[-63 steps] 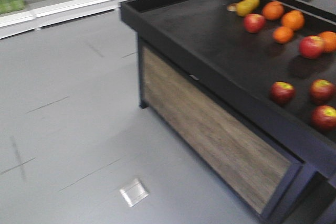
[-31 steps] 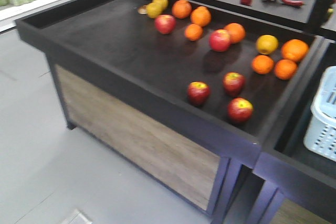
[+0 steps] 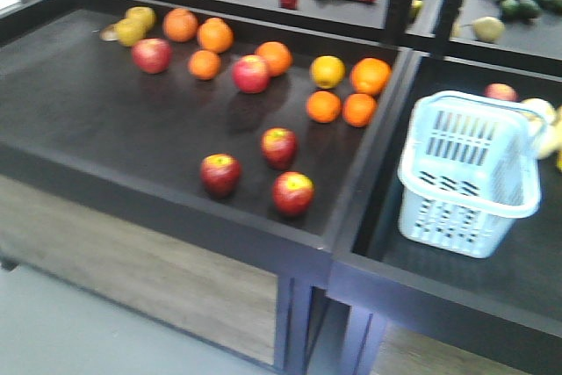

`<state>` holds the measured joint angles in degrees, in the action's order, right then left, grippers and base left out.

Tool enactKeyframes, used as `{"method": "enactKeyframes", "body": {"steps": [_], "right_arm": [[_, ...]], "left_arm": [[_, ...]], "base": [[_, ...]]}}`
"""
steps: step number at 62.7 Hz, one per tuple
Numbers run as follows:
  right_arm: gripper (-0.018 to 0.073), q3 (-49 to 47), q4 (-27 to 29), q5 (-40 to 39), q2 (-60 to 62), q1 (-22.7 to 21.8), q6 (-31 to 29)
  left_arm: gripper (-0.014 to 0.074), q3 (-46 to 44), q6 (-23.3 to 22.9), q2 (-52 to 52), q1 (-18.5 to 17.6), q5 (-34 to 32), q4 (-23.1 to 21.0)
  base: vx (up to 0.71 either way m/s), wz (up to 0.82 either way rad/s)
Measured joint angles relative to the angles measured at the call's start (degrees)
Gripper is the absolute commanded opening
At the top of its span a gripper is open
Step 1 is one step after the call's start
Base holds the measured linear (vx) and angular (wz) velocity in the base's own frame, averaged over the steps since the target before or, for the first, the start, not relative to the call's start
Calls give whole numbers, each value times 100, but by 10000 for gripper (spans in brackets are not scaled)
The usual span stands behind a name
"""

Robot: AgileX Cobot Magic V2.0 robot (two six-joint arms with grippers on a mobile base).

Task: Pick three apples into basket with both arms
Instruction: 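Turn the base toward the fruit tables and stop beside the blue basket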

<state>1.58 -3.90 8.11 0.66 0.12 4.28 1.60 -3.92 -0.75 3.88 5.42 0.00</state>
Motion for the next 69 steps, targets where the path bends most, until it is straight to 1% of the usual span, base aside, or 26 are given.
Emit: {"method": "enactKeyframes", "body": {"steps": [69], "right_arm": [[-5,0,0,0,0,0,0]], "left_arm": [[-6,0,0,0,0,0,0]], "base": [[5,-27]]}}
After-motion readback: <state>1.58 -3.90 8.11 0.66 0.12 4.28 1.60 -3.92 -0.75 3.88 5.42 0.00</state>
